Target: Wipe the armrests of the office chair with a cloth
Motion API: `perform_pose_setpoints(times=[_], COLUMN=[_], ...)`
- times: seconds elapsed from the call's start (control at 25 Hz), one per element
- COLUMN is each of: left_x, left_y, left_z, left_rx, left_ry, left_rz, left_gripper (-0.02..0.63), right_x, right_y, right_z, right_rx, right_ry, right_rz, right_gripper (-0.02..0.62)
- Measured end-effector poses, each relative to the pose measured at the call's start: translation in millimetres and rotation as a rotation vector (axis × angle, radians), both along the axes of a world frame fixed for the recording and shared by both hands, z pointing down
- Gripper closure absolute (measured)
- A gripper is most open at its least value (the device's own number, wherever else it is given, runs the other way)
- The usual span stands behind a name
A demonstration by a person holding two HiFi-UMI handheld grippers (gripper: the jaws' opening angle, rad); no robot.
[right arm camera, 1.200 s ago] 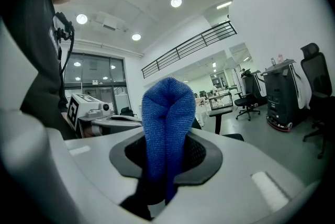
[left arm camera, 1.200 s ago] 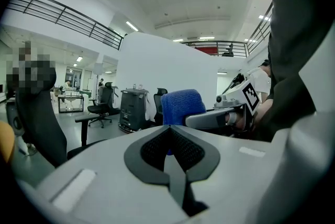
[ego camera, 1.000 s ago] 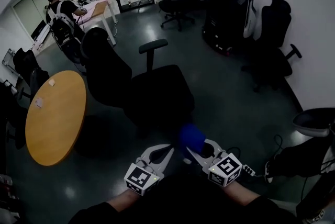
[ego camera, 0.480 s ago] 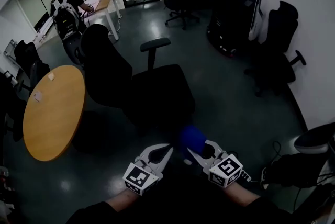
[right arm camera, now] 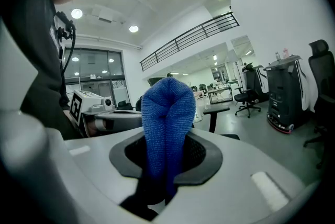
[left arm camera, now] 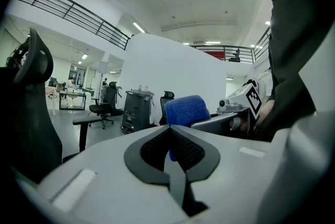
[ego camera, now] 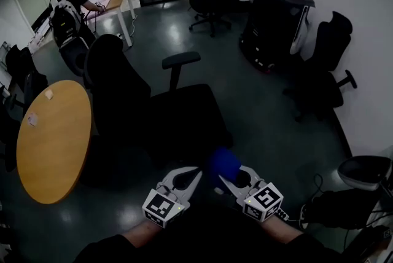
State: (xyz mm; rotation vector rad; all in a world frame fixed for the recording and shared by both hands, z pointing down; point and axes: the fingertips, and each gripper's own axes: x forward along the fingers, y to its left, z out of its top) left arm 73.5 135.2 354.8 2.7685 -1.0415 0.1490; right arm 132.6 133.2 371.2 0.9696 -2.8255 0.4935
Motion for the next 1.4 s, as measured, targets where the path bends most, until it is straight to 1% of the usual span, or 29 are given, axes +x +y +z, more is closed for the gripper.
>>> perform_pose_setpoints(times=[0.28,0.48,0.64,0.84,1.12,1.28,1.4], left_x=[-41,-79,-106,-128,-137,-135,-132], left_y=[-86,-145,-182,-204,-220,-228,-238], left_z=[3,5,-8,-7,-4,4,5], left_rx=[-0.009,-0.005,-0.002,-0.006,-0.017,-0.029,-0.029], left_ry=[0.039,0.044,0.084,0.110,0.111,0.086,0.062], left_rz=[-0.023,-0.041,-0.060,-0.065,-0.090,-0.117,-0.165], left_gripper=[0.586,0.586,0.586,0.586,0.586,0.586,0.586], right_x=[-33,-62,-84,-104,-113,-112,-107], right_y=[-77,-130,-165,-195,-222,-240,-255], right_z=[7,3,-5,-15,-15,-13,-13], right_rx=[-0.034,-0.049,-0.039,-0.016,-0.020,-0.026,-0.029], right_ry=[0.025,0.037,0.044,0.060,0.067,0.055,0.044], right_rz=[0.024,0.041,0.064,0.078,0.053,0.010,-0.027], right_gripper=[0.482,0.482,0.482,0.482,0.482,0.482,0.482])
